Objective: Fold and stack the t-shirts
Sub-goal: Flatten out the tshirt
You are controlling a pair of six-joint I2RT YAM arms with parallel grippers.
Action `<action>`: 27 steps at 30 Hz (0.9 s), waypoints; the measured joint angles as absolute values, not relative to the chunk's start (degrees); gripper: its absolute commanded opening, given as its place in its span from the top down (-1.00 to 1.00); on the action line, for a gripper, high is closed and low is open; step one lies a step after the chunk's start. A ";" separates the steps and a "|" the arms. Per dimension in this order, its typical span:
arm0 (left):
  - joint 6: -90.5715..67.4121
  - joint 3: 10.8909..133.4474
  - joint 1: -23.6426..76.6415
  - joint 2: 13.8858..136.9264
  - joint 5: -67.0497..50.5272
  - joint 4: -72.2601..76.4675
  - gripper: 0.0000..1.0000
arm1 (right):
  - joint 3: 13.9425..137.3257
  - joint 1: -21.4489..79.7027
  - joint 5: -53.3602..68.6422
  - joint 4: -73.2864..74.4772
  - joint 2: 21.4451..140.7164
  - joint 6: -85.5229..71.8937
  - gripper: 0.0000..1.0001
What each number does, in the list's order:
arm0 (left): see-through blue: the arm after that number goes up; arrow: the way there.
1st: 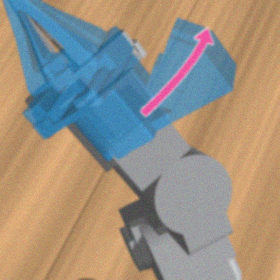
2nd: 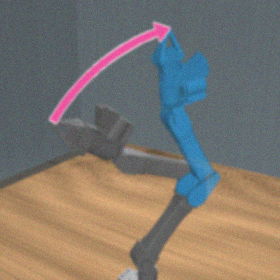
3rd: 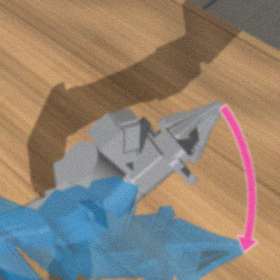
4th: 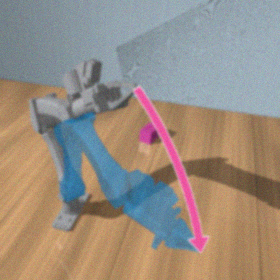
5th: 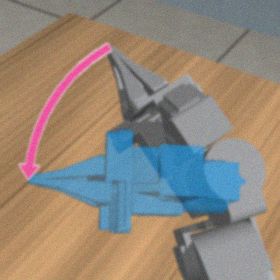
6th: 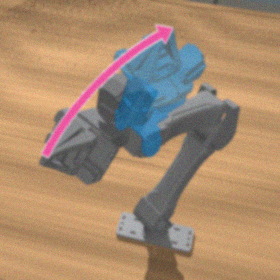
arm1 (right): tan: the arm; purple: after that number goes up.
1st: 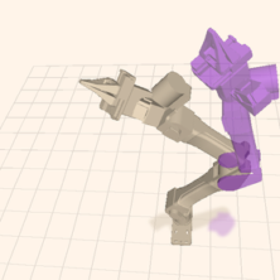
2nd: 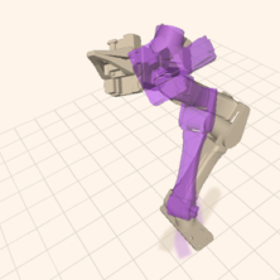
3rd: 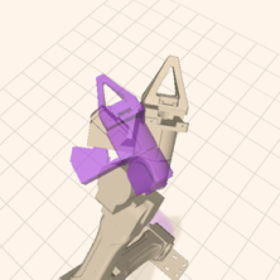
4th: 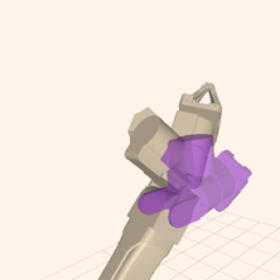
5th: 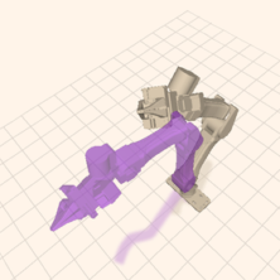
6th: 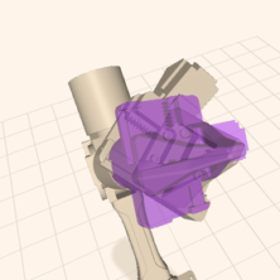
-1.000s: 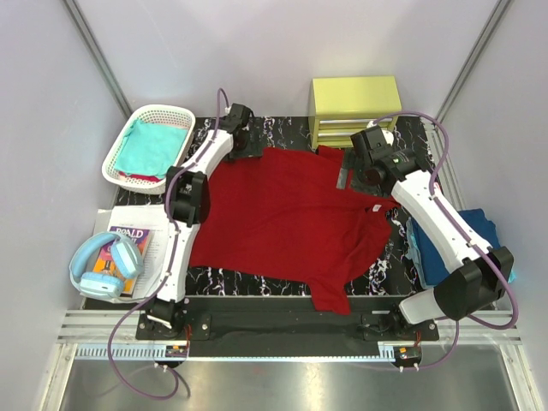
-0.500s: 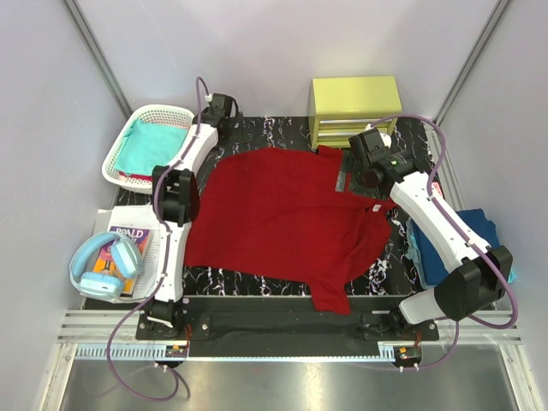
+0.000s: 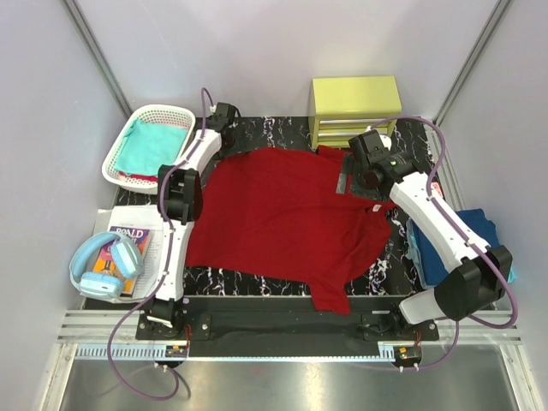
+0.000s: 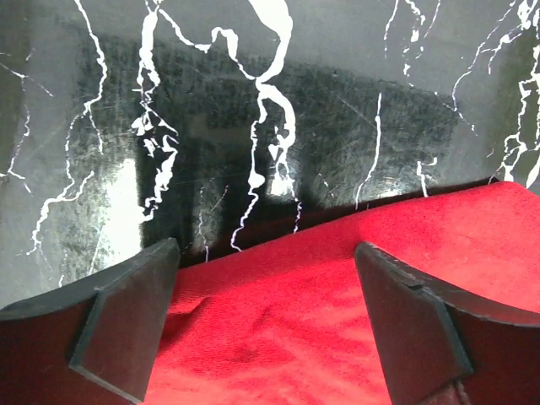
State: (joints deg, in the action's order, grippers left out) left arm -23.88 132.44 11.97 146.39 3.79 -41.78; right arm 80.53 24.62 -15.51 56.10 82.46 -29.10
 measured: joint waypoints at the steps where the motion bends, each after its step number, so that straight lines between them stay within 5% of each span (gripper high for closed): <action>1: -23.86 132.44 12.01 146.39 3.73 -41.74 -0.66 | 80.53 24.62 -15.51 56.12 82.52 -29.10 -0.75; 4: -23.99 132.38 12.05 146.39 3.60 -41.65 -0.36 | 80.53 24.62 -15.51 56.27 82.81 -29.12 -0.74; 8: -24.36 130.23 12.05 145.75 3.68 -39.88 0.38 | 80.51 24.62 -15.51 56.21 83.70 -29.19 -0.73; 13: -25.17 121.34 11.97 141.01 4.75 -36.56 0.96 | 79.75 24.62 -15.46 55.83 84.23 -29.39 -0.71; 27: -25.43 116.01 12.45 132.35 7.97 -36.27 1.00 | 75.88 24.64 -14.24 54.26 84.34 -30.85 -0.62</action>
